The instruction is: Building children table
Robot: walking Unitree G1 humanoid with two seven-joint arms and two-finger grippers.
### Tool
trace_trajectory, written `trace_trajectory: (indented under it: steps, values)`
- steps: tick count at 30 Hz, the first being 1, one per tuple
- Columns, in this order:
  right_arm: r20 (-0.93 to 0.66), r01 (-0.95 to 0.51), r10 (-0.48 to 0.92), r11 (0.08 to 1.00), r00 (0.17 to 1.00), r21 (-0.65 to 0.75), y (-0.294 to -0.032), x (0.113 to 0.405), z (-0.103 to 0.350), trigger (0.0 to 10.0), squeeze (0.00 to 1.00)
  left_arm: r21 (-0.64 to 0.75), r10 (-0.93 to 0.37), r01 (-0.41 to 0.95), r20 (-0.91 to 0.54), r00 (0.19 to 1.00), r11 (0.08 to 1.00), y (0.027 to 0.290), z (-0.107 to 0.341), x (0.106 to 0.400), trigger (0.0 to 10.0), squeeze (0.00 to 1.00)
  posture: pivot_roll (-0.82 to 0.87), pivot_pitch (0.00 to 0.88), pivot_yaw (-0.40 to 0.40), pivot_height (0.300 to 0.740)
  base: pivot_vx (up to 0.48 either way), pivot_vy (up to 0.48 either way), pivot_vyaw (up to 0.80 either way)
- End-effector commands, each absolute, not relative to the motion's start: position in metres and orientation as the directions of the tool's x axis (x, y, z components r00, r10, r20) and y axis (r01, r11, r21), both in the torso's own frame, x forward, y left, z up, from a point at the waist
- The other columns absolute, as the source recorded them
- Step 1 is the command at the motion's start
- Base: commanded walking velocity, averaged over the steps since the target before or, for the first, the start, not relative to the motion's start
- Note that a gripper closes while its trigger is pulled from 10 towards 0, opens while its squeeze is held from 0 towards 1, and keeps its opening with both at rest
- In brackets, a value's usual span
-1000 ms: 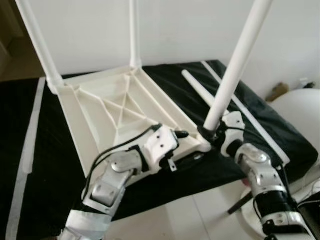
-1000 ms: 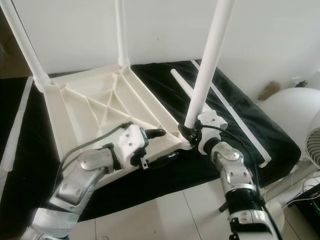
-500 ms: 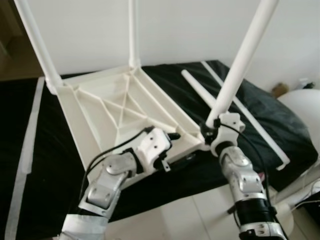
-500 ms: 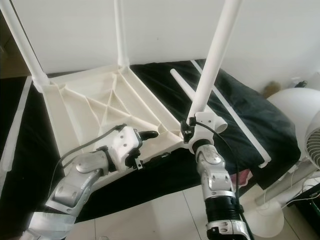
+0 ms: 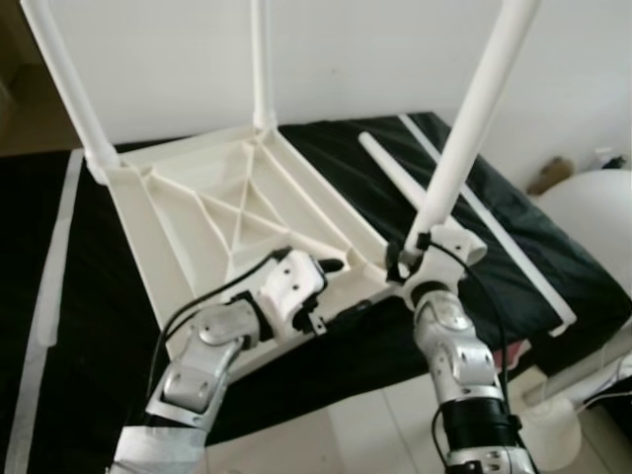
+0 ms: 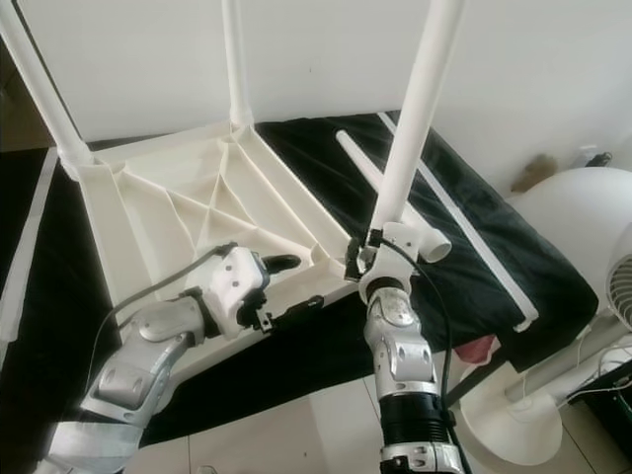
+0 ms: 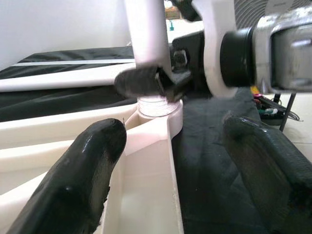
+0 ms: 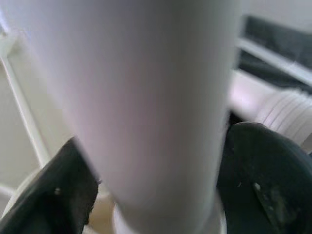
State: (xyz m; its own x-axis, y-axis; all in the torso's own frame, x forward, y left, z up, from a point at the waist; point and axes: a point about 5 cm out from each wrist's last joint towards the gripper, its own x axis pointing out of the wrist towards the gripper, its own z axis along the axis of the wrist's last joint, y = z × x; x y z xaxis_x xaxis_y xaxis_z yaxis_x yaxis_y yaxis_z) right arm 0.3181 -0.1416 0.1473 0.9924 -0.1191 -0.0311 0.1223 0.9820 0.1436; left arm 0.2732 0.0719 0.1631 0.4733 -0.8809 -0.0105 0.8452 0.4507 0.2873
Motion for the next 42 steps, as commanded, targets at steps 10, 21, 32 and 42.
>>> trace_trajectory:
  steps: [10, 21, 32, 42]
  values:
    - [-0.058, 0.047, -0.039, 0.988, 0.998, 0.148, -0.149, 0.297, 0.131, 10.0, 0.00, 0.292, -0.843, 0.812, -0.035, 0.536, 0.505, 0.095, 0.162, 0.274, 10.0, 0.00, -0.02, 0.041, -0.020, 0.740, 0.000, 0.000, 0.00]
    - [-0.068, 0.002, 0.007, 0.990, 0.998, 0.138, -0.150, 0.287, 0.124, 10.0, 0.00, 0.335, -0.821, 0.818, -0.178, 0.542, 0.467, 0.128, 0.149, 0.281, 10.0, 0.00, -0.04, 0.034, -0.003, 0.740, 0.000, 0.000, 0.00]
    - [-0.071, -0.020, 0.029, 0.993, 0.997, 0.120, -0.156, 0.282, 0.122, 10.0, 0.00, 0.342, -0.714, 0.763, -0.285, 0.640, 0.548, 0.183, 0.143, 0.303, 10.0, 0.00, -0.05, 0.026, 0.009, 0.740, 0.000, 0.000, 0.00]
    - [-0.094, -0.059, 0.068, 0.994, 0.993, 0.091, -0.152, 0.274, 0.113, 10.0, 0.00, 0.347, -0.606, 0.659, -0.263, 0.751, 0.667, 0.218, 0.144, 0.317, 10.0, 0.00, -0.04, 0.017, 0.004, 0.740, 0.000, 0.000, 0.00]
